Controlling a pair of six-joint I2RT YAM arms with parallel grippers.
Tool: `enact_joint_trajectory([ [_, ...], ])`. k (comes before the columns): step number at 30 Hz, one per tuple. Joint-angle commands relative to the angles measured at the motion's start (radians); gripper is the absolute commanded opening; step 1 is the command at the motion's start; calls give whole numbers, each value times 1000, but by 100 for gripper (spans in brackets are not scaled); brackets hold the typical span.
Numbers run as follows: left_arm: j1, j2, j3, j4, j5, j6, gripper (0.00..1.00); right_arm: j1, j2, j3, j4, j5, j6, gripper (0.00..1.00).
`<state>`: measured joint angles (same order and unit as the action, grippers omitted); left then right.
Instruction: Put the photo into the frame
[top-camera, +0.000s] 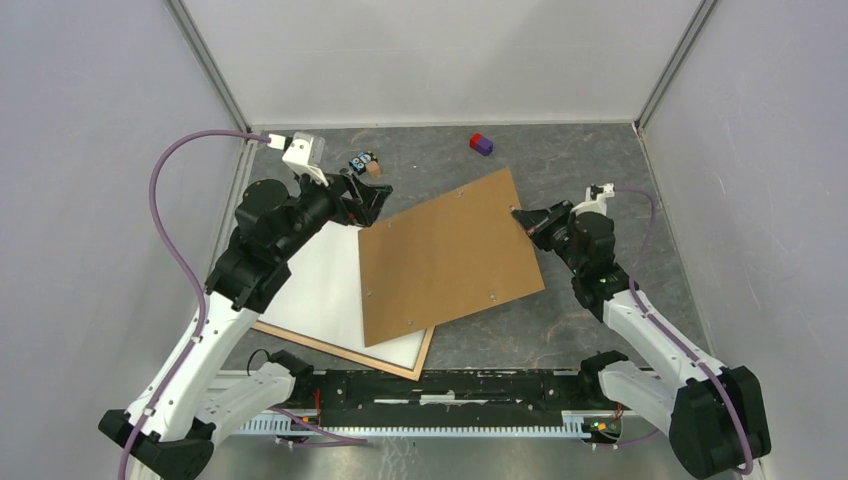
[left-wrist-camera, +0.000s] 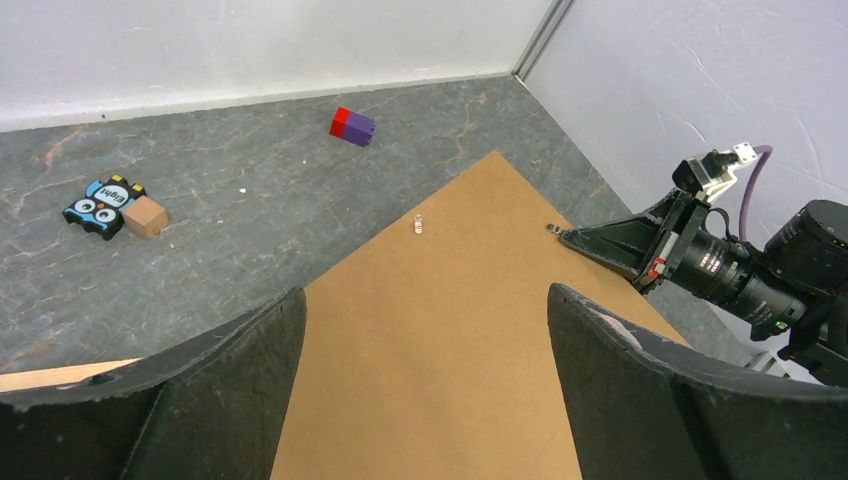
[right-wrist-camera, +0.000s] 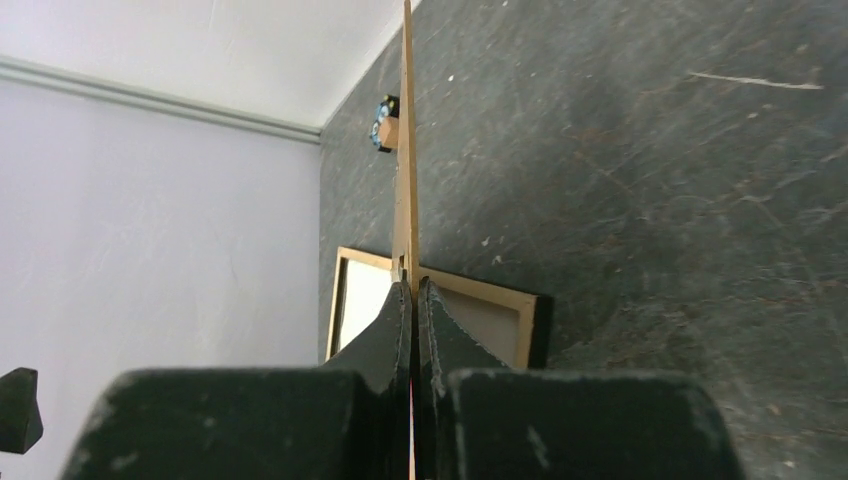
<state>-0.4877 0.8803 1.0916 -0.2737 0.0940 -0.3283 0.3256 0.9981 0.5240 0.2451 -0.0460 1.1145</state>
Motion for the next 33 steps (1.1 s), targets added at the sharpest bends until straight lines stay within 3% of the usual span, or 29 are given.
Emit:
enact_joint_trajectory([
  [1, 12, 13, -6, 53, 38, -54, 95, -55, -46, -31, 63, -3, -22, 0],
  [7, 20, 24, -7, 53, 44, -60, 94, -91, -87, -93, 54, -7, -70, 0],
  [16, 24, 38, -9, 60, 64, -71, 94, -91, -44, -188, 112, -324, -177, 2],
  [24, 30, 52, -9, 59, 68, -72, 94, -96, -5, -289, 227, -523, -207, 37],
  [33, 33, 62, -10, 59, 72, -75, 94, -105, 105, -372, 368, -713, -268, 63],
])
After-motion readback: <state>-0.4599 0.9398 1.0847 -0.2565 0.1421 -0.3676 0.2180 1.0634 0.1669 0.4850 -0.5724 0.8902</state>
